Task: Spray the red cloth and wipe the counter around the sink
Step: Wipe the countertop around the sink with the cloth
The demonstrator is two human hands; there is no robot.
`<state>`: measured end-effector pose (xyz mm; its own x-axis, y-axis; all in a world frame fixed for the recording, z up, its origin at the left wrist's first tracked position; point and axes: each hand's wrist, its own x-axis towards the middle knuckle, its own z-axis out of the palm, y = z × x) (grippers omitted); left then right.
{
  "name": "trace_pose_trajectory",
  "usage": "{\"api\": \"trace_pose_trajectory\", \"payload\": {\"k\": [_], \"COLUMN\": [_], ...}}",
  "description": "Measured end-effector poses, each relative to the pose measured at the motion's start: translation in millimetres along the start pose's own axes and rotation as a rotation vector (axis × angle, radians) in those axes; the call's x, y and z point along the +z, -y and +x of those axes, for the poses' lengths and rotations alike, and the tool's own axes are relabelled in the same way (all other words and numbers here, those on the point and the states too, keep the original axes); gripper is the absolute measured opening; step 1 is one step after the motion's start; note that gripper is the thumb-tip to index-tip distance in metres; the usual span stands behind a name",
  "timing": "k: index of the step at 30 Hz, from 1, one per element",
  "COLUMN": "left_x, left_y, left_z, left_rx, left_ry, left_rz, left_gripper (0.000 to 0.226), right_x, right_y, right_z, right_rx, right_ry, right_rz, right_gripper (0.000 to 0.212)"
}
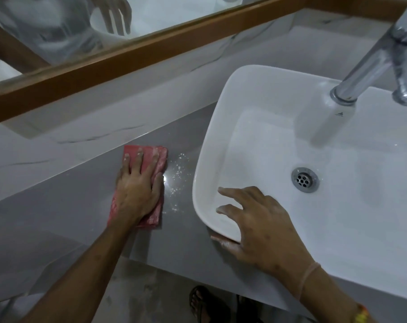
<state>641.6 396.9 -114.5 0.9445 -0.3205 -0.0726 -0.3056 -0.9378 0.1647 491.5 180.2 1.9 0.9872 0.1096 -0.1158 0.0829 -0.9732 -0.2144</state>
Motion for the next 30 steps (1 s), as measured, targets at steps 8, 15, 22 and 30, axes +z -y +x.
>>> {"api": "trace_pose_trajectory", "payload": {"k": [8, 15, 22, 30], "left_x": [11, 6, 9, -4], "left_y": [62, 2, 20, 28], "left_z": [-44, 35, -42, 13], "left_rx": [0.104, 0.210, 0.473, 0.335], "left_ry": [0.038, -0.071, 0.099, -0.119], "left_rz": [0.036, 0.077, 0.022, 0.057], "left_gripper": [0.057, 0.051, 0.049, 0.042], "right_x": [1, 1, 0, 3], "right_y": [1, 0, 0, -2], "right_z": [0, 2, -1, 1], "right_rx": [0.007, -0.002, 0.008, -0.057], "right_ry": [0.007, 0.032, 0.039, -0.035], "right_rz": [-0.001, 0.002, 0.011, 0.006], "right_gripper": [0.047, 0.047, 0.050, 0.055]}}
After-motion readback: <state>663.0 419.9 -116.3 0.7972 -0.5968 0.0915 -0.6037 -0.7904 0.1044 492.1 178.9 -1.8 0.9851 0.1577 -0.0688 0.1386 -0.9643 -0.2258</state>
